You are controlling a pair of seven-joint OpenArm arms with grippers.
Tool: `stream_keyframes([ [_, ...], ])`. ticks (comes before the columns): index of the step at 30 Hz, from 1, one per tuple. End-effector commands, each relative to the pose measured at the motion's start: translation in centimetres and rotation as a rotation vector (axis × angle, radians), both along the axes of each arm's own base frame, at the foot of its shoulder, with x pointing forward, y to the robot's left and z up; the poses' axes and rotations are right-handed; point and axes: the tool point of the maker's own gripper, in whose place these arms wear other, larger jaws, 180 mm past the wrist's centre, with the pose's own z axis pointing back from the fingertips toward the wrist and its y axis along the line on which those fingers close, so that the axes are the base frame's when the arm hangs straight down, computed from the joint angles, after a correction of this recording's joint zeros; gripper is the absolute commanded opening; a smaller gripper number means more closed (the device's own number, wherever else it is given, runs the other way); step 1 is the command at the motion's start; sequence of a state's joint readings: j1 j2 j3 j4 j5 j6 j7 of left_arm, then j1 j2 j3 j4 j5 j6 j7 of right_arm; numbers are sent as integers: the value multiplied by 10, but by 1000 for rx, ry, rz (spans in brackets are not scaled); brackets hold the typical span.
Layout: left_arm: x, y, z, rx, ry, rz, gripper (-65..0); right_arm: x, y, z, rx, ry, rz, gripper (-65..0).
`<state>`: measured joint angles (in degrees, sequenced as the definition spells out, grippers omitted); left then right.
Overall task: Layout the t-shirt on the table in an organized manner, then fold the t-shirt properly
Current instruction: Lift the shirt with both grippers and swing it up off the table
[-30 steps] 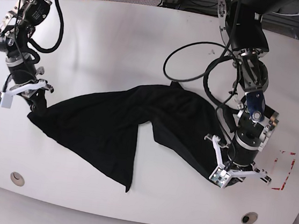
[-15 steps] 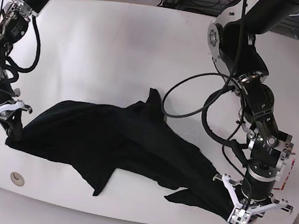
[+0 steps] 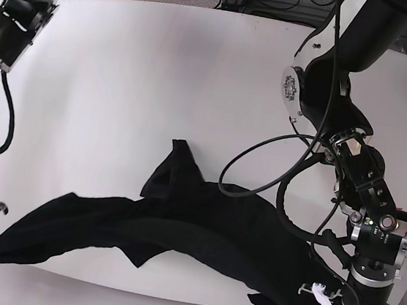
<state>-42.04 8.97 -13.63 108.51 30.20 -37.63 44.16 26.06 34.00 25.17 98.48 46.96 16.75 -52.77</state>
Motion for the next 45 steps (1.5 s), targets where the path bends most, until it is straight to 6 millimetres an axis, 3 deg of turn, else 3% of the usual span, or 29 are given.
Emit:
stream_keyframes([
  [1, -4, -3, 36, -3, -103, -11, -650, 9, -10, 35, -16, -72, -6, -650],
  [3, -5, -3, 52, -1, -137, -12, -650, 18, -10, 55, -26, -96, 3, -650],
  [12, -17, 5, 126, -41, -301, 25, -650, 47, -17, 108, -23, -136, 9, -650],
  [17, -29, 30, 161, -36, -318, 111, -650, 53, -20, 141, -49, -165, 7, -650],
  [21, -32, 34, 192, -54, -345, 112, -650, 54, -24, 174, -72, -199, -3, -650],
  [26, -40, 56, 215, -59, -342, 172, -650, 47, -33, 207, -114, -235, -28, -650],
  [31, -35, 66, 207, -65, -285, 208, -650, 41, -39, 216, -130, -247, -44, -650],
  [39, -38, 87, 185, -63, -161, 297, -650, 37, -49, 202, -149, -210, -63, -650],
  [45, -45, 99, 165, -37, -91, 341, -650, 34, -28, 181, -225, -188, -28, -650],
])
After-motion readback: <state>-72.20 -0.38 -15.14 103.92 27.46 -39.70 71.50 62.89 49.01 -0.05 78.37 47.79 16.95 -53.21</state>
